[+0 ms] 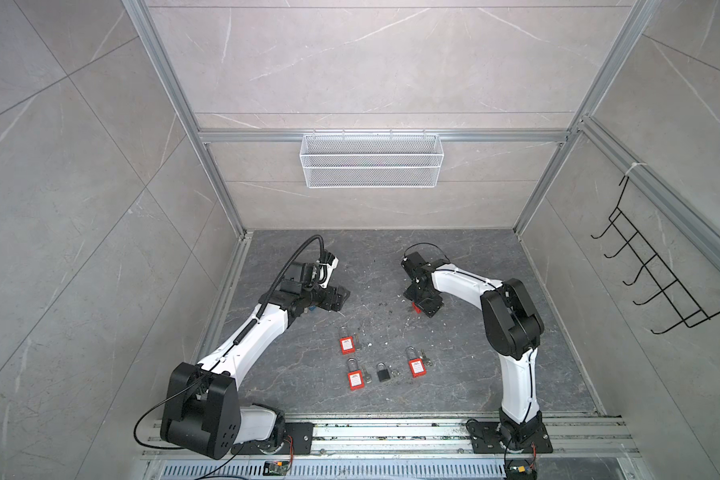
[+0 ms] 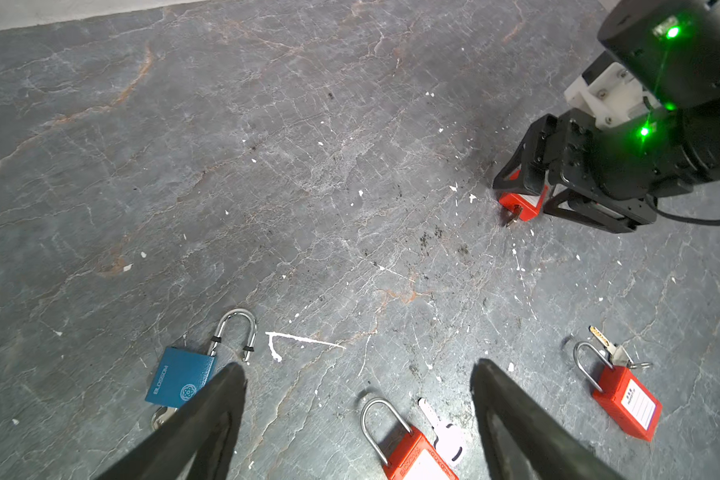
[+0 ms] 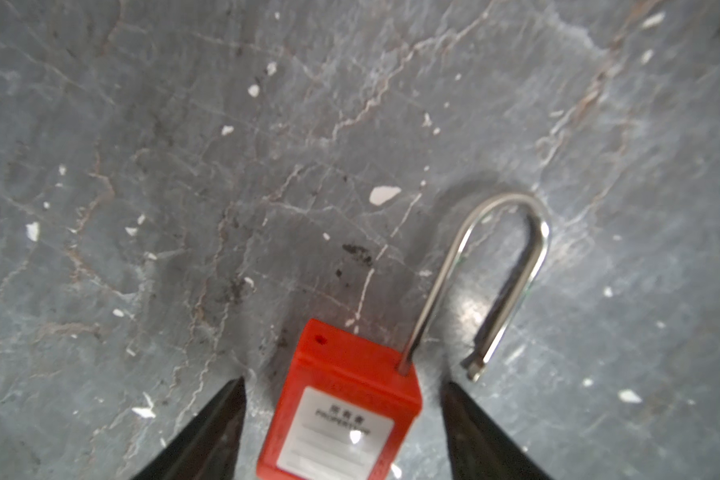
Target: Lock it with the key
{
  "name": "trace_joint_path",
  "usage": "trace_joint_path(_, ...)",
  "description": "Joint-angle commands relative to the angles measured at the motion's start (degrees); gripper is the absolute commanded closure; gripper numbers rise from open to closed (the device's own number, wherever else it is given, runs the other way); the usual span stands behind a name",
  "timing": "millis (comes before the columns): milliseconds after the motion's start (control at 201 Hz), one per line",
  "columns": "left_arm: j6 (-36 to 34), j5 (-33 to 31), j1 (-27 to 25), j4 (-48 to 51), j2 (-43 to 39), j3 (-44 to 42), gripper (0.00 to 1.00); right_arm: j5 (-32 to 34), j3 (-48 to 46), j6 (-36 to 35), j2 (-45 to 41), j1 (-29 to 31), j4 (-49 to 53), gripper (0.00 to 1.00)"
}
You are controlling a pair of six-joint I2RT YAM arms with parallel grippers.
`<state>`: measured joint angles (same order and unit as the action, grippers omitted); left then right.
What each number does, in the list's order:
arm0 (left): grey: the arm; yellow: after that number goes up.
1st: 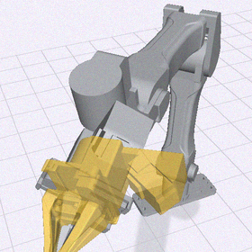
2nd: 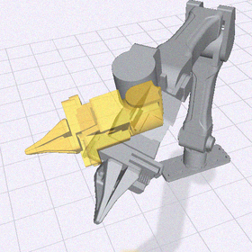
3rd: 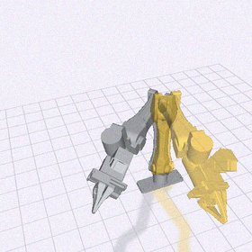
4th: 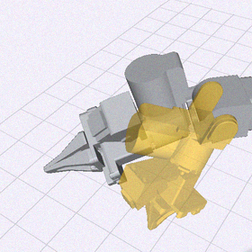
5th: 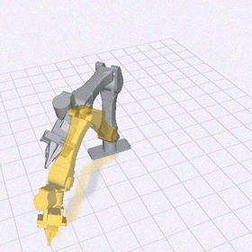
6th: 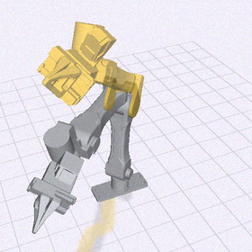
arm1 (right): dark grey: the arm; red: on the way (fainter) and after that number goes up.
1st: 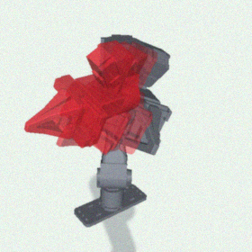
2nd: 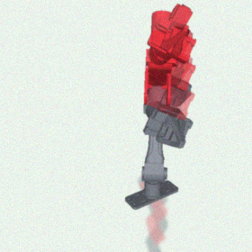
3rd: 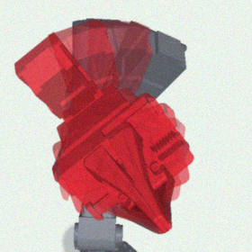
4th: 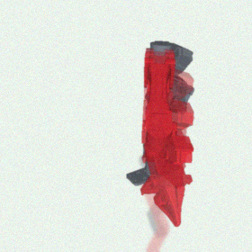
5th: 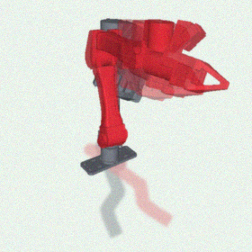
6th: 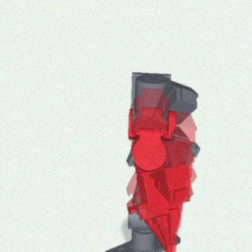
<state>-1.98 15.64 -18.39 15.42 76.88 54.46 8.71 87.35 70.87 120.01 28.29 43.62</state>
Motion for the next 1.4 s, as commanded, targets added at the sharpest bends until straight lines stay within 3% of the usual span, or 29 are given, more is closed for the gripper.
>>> trace_joint_path(0,-1.0,2.2,-0.1,1.6,0.0,2.8,0.17,0.9,1.0,-1.6,1.6,0.1,2.9,0.29)
trace_joint_path(354,-0.1,4.1,-0.1,3.8,-0.6,3.2,0.29,1.7,0.0,-9.3,0.4,0.2,4.6,0.4)
trace_joint_path(782,2.5,5.2,-0.1,6.4,-3.2,2.3,0.48,2.0,-4.0,-27.5,-1.3,0.3,4.6,0.51)
trace_joint_path(1131,6.0,5.7,-0.3,7.4,-5.9,1.4,0.6,-0.8,-5.8,-34.7,-2.0,0.3,2.0,0.63)
trace_joint_path(1400,6.9,5.3,-0.3,7.8,-7.3,0.7,0.61,-11.8,-11.0,-51.6,-7.3,3.3,-5.4,0.68)
